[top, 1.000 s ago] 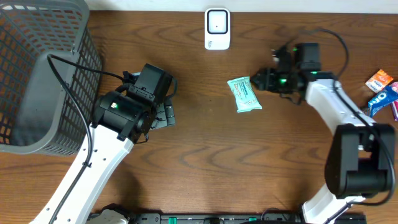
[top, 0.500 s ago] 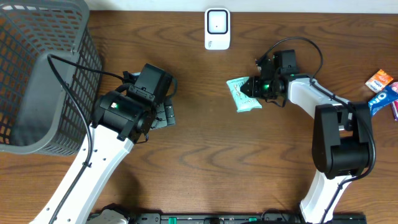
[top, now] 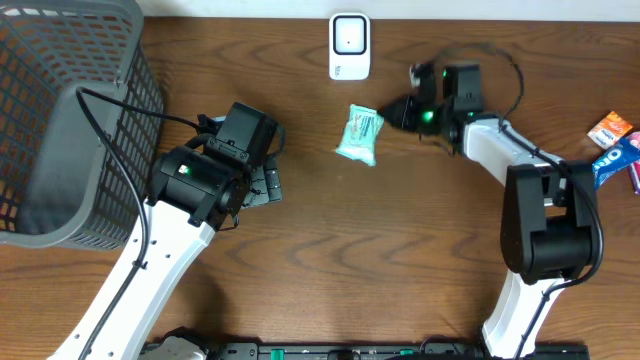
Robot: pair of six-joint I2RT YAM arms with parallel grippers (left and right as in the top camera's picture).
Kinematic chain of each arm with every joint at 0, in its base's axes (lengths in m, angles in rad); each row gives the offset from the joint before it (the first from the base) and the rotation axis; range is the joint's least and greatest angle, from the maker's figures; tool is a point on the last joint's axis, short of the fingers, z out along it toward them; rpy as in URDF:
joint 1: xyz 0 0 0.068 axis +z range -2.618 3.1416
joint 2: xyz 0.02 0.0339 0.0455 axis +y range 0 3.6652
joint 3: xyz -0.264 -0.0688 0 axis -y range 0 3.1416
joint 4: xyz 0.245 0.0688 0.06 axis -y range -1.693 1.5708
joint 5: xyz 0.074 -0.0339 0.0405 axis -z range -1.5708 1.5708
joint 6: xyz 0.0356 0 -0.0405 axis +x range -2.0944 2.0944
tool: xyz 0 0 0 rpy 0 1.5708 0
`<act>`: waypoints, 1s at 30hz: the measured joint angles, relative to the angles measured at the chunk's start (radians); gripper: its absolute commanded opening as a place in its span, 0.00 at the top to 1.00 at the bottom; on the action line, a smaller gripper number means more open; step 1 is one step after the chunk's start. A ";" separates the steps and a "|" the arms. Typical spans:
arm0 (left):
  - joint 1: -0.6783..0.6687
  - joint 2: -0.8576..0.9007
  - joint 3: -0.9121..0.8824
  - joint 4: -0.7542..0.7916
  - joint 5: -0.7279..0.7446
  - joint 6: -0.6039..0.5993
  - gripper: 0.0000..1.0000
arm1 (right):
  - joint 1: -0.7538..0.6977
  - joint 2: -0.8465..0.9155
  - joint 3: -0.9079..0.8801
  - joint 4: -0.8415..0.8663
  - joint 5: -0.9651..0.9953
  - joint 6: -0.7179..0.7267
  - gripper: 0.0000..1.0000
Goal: Scan the item barcode
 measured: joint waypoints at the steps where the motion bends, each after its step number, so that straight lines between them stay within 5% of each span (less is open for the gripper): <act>1: 0.000 0.000 0.000 0.000 0.000 0.000 0.02 | -0.002 0.000 0.021 0.018 -0.010 0.015 0.99; 4: 0.000 0.000 0.000 0.000 0.000 0.000 0.02 | -0.003 -0.003 0.080 0.028 -0.024 0.056 0.97; 6: 0.000 0.000 0.000 0.000 0.000 0.000 0.02 | -0.004 -0.011 0.093 -0.002 -0.020 0.075 0.81; 11: 0.000 0.000 0.000 0.000 0.000 0.000 0.02 | 0.008 -0.021 0.098 -0.250 0.120 0.106 0.66; 15: 0.000 0.000 0.000 0.000 0.000 0.000 0.02 | 0.050 -0.021 0.093 -0.342 0.245 0.140 0.36; 19: 0.000 0.000 0.000 0.000 0.000 0.000 0.02 | 0.121 -0.021 0.093 -0.344 0.317 0.154 0.29; 30: 0.000 0.000 0.000 0.000 0.000 0.000 0.02 | 0.214 -0.021 0.068 -0.365 0.549 0.270 0.33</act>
